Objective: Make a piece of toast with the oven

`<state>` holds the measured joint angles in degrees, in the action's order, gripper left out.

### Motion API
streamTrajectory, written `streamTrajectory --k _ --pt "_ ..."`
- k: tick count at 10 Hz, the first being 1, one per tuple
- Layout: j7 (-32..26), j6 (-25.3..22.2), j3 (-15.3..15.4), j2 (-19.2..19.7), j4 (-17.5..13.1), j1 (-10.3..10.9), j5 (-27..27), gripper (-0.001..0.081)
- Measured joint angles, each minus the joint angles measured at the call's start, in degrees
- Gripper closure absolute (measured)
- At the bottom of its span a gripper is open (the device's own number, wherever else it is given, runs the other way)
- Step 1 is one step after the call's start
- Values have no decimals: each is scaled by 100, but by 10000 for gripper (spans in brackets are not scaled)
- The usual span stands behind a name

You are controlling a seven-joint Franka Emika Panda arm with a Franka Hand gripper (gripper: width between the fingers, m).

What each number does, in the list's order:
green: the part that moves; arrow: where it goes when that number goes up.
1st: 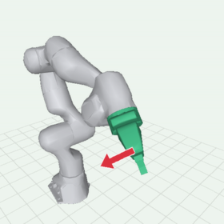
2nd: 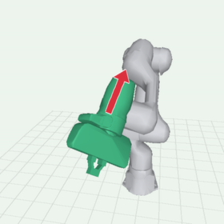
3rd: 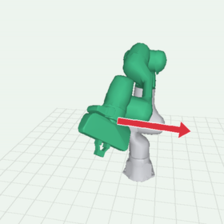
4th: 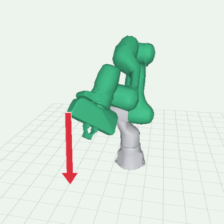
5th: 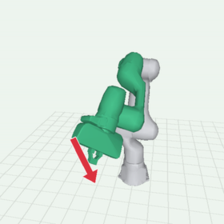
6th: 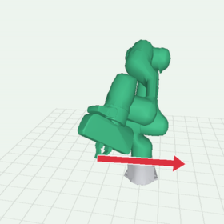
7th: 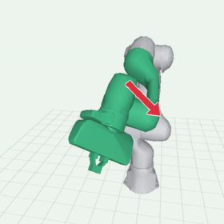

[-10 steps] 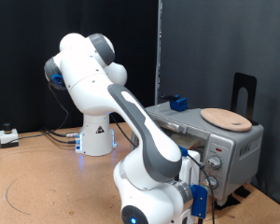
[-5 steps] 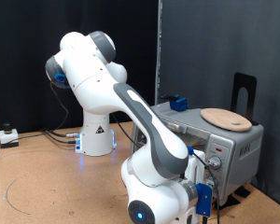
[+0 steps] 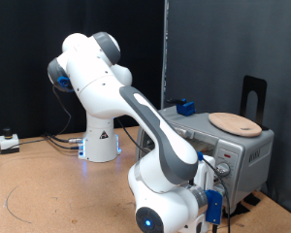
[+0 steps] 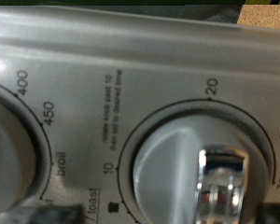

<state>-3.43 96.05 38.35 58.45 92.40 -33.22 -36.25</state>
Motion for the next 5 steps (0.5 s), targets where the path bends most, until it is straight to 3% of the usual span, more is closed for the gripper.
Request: streamTrajectory --k 1,3,5 --pt "0 22 5 0 6 0 1 359" --pt "-3 185 -13 3 68 -6 1 715" --pt "-3 185 -13 3 68 -6 1 713"
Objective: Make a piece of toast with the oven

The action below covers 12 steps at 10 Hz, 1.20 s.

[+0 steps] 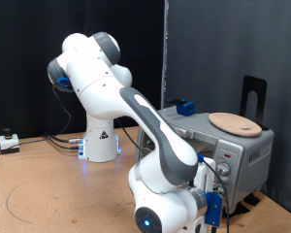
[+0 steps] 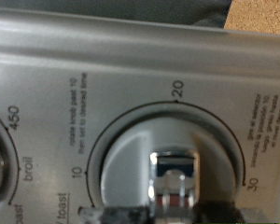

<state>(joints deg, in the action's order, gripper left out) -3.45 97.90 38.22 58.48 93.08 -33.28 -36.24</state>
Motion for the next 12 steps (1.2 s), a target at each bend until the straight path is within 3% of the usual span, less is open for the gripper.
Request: streamTrajectory --k 1,5,7,9,12 --pt "-50 7 3 0 3 -3 -1 713" --pt "-1757 664 263 -127 506 -334 -182 713" --pt "-2219 871 341 -161 676 -448 -297 713" --pt "-2476 926 368 -161 721 -485 -334 713" --pt "-2417 932 368 -161 733 -492 -366 713"
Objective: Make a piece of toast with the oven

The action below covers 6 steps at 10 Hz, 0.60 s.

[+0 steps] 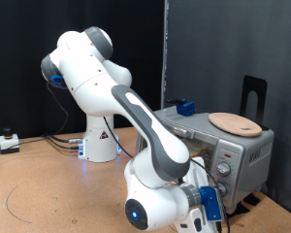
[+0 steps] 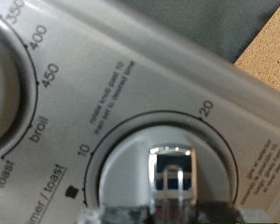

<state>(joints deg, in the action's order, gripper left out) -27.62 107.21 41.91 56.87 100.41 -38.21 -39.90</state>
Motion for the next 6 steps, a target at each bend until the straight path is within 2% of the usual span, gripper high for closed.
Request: streamTrajectory --k 4,5,6 --pt "97 0 16 -4 -45 0 -71 713" --pt "191 0 49 -12 -127 0 -116 590" --pt "283 -6 74 -15 -197 0 -121 590"
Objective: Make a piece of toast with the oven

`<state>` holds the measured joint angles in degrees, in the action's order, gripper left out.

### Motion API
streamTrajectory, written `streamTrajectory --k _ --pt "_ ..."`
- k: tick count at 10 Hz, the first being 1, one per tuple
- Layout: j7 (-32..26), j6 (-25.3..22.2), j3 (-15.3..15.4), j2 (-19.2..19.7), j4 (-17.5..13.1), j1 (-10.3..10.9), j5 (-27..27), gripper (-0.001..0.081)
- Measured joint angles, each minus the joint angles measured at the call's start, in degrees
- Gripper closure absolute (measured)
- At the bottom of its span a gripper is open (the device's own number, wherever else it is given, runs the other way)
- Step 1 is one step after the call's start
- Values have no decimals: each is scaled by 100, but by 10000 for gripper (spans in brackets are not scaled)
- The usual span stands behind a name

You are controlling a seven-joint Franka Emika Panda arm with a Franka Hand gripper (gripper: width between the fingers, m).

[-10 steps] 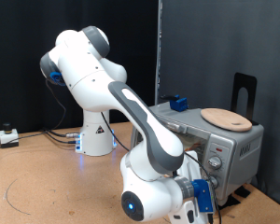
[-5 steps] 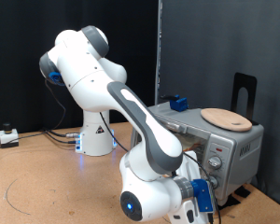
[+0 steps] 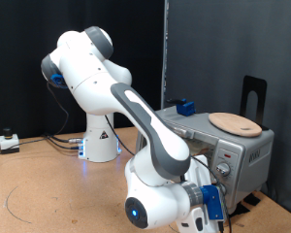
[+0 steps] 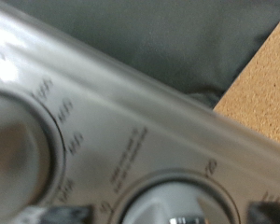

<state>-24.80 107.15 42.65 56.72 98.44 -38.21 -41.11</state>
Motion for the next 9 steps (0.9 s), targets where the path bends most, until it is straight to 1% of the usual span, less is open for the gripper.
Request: streamTrajectory --k 1,2,3,4,6,7,9 --pt "70 -22 14 -1 -61 0 -3 422" --pt "176 -97 22 -2 -123 -7 -11 422" --pt "340 -240 23 -12 -178 -39 -13 246" --pt "588 -474 17 -45 -202 -116 -13 64" --pt "1188 -1059 -80 -216 -203 -333 67 64" --pt "1429 -1224 -140 -322 -201 -424 129 3" --pt "1843 -1461 -271 -571 -239 -546 369 -1"
